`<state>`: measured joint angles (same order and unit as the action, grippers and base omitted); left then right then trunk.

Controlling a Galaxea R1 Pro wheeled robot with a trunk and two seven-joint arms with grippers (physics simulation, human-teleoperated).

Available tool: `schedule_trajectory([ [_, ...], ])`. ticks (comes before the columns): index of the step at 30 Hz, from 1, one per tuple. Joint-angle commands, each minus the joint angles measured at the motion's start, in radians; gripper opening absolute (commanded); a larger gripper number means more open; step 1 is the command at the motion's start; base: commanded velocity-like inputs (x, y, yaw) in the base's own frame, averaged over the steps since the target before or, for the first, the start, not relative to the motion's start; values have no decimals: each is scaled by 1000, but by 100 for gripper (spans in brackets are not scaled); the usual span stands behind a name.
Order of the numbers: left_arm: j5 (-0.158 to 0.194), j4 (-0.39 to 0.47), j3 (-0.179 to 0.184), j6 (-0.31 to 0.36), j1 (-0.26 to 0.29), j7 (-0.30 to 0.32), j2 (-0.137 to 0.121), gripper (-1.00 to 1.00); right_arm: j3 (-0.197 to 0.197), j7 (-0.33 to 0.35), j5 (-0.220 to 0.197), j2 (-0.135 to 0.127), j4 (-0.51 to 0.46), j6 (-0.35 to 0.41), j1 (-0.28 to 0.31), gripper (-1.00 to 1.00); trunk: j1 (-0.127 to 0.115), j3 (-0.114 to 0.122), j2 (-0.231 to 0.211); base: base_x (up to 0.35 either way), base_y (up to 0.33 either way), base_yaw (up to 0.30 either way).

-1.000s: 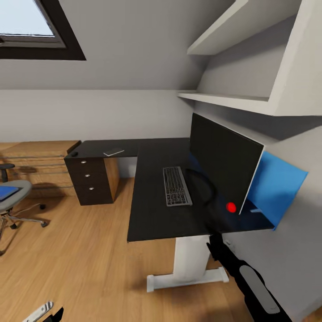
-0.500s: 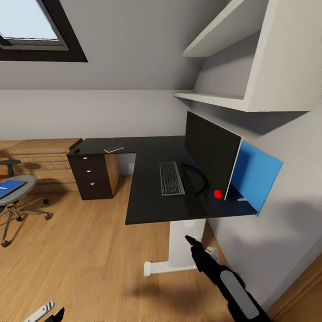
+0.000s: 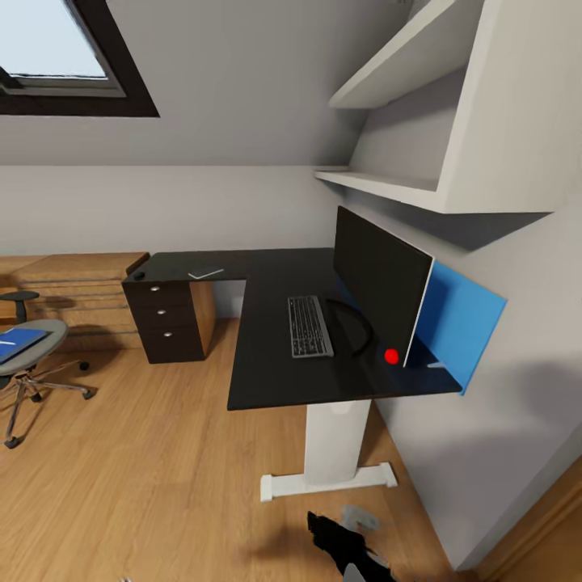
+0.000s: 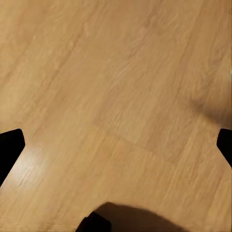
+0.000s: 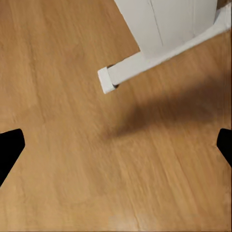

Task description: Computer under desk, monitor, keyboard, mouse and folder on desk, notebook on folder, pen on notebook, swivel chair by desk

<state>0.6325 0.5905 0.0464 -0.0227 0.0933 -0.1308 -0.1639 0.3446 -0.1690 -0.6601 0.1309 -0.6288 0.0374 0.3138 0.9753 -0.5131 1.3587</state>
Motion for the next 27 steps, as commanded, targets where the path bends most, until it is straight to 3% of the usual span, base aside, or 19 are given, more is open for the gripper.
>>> schedule_trajectory([
  [1, 3, -4, 7, -2, 0, -13, 9, 100, 6, -9, 45, 10, 70, -78, 1, 100, -4, 2, -7, 0, 0, 0],
  [3, -2, -8, 8, -2, 0, -17, 19, 100, 7, -9, 84, 18, 141, -171, 1, 100, -12, 9, -21, 0, 0, 0],
  [6, -26, -16, 10, -2, 0, -23, 35, 100, 5, -9, 132, 26, 335, -399, 1, 100, -23, 18, -42, 0, 0, 0],
  [10, -41, -21, 10, -2, 0, -22, 42, 100, -2, -9, 142, 17, 485, -544, 1, 100, -38, 30, -70, 0, 0, 0],
  [16, -49, -23, 12, -3, 0, -17, 45, 100, -2, -6, 141, -30, 533, -598, 1, 100, -61, 49, -112, 0, 0, 0],
  [27, -51, -24, 21, -6, -1, -15, 75, 100, 3, -2, 148, -37, 543, -610, 1, 100, -104, 84, -189, 0, 0, 0],
])
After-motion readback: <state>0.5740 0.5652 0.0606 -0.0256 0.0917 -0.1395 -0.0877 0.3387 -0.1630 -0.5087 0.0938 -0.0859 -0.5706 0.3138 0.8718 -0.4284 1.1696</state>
